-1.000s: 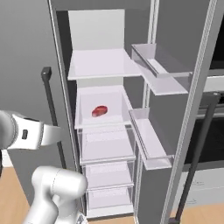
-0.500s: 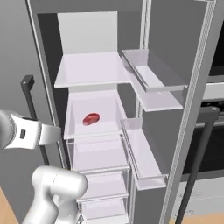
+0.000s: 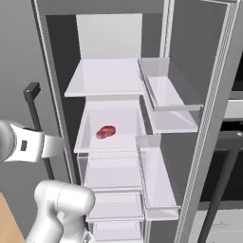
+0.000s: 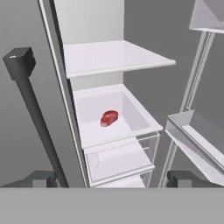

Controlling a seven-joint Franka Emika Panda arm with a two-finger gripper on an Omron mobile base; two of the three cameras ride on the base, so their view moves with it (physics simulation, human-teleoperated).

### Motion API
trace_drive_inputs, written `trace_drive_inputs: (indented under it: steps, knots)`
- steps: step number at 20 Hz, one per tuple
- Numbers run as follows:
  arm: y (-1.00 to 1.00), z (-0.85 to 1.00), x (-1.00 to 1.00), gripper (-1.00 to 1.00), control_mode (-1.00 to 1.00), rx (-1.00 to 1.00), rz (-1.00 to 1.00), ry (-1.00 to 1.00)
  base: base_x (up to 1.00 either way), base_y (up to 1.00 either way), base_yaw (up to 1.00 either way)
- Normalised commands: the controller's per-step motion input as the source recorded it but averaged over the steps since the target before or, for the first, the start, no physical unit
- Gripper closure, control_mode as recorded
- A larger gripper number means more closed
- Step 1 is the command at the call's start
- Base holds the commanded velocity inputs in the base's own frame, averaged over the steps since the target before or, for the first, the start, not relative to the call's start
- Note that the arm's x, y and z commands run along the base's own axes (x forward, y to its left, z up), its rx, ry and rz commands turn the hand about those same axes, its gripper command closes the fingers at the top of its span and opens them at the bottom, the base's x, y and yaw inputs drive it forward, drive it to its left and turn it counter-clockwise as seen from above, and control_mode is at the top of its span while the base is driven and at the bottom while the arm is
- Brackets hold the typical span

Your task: Place one carrot and one steak in each tupperware on the nearby counter, to pack two identical lunches.

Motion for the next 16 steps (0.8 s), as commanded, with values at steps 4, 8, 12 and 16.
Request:
trace_drive_inputs:
  steps: [4,8,12,16]
  knots:
    - [0.00,0.00,0.00,-1.00,1.00,0.00,0.00,0.00,0.24,-0.02,0.33]
    - [-0.01,0.00,0.05,-1.00,-1.00,0.00,0.01,0.04,0.10,-0.01,0.12]
    - [-0.06,0.00,0.43,-1.00,-1.00,0.00,-0.07,0.22,0.00,0.00,0.00]
    - [-0.12,-0.16,0.70,-1.00,-1.00,0.02,-0.24,0.35,0.00,0.00,0.00]
